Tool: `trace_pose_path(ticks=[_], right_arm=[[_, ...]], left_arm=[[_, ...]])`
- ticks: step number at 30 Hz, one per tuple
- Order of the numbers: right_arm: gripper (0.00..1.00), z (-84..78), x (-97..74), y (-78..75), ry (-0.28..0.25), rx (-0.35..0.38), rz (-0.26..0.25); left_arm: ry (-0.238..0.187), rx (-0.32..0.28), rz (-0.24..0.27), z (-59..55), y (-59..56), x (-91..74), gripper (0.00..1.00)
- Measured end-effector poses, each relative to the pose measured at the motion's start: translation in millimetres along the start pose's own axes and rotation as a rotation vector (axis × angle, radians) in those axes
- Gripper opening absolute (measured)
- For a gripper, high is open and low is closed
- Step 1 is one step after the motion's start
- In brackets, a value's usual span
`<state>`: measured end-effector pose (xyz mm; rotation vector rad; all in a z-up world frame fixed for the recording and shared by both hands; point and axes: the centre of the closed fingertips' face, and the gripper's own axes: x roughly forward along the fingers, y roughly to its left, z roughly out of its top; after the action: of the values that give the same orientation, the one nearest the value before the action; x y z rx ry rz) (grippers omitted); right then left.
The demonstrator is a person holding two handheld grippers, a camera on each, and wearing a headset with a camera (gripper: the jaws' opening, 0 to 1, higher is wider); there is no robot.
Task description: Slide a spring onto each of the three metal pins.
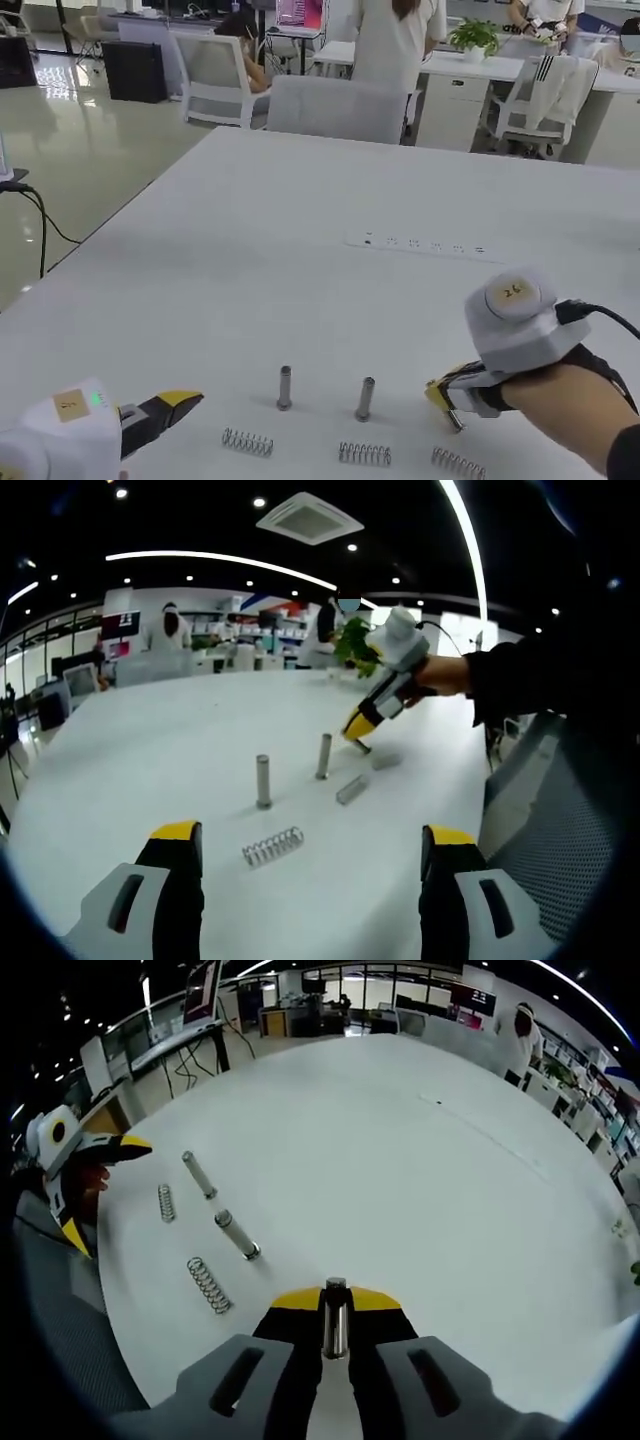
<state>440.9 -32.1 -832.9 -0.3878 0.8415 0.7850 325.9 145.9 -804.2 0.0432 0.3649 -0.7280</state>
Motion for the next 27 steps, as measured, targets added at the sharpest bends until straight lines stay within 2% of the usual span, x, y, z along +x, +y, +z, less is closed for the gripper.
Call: trace_pose_path(ticks=[9,27], right_arm=[[0.05,-2.1,-11.9,0.5,-0.028,0.015,-0.011],[0.05,-5.5,-18.8,3.3,-0.056,0.023,-0.012]], left_arm=[[-0.004,0.009,-0.004,1.8,-1.4,-0.5,0.87],[-0.010,0.023,-0.004,6.5,-3.5,-4.0,0.87]])
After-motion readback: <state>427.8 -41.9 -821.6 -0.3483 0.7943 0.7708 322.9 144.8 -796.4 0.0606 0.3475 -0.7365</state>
